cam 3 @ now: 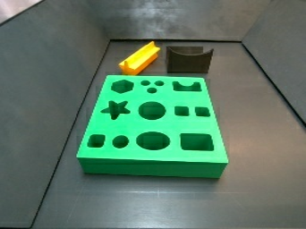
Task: Pick up the star object. Move up. Place the star object on the fixture. Regrasp the star object. Move to above the board. Insert the star object.
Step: Pick up the star object.
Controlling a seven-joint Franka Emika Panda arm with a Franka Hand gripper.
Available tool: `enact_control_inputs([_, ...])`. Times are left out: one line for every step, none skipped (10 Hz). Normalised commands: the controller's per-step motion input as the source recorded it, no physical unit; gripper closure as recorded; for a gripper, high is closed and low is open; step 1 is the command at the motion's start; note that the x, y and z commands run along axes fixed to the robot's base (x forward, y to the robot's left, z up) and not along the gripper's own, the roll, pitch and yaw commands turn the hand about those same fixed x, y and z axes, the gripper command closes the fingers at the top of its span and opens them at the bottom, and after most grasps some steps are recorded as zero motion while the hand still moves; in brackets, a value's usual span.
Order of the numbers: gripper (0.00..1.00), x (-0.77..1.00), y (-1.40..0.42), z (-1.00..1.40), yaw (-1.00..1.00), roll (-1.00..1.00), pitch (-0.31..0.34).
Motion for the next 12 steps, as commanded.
enact_control_inputs([0.00,0.11,-0.34,-0.59,-0.11,-0.05,0.019])
enact_control_inputs([0.00,0.16,-0.70,-0.92,-0.15,0.00,0.029])
enact_control_inputs([0.00,0.00,-0.65,-0.88,-0.08,-0.04,-0.091])
enact_control_inputs([0.00,-0.62,-0.31,-0.64,-0.27,-0.08,-0.280])
enact_control_inputs([0.00,0.00,-0.36,-0.71,-0.84,0.05,0.000])
enact_control_inputs([0.00,0.00,-0.34,-0.61,-0.83,0.07,0.033])
enact_control_inputs([0.00,0.00,-0.27,-0.70,-0.89,0.03,0.003])
enact_control_inputs([0.00,-0.07,-0.32,-0.77,-0.80,0.00,-0.050])
enact_control_inputs([0.00,0.08,-0.22,-0.36,-0.40,-0.16,-0.203])
enact_control_inputs([0.00,0.00,-0.15,-0.07,0.00,-0.03,-0.040])
enact_control_inputs([0.00,0.00,0.00,0.00,0.00,0.01,0.000])
enact_control_inputs([0.00,-0.15,0.00,-0.18,0.00,-0.02,-0.044])
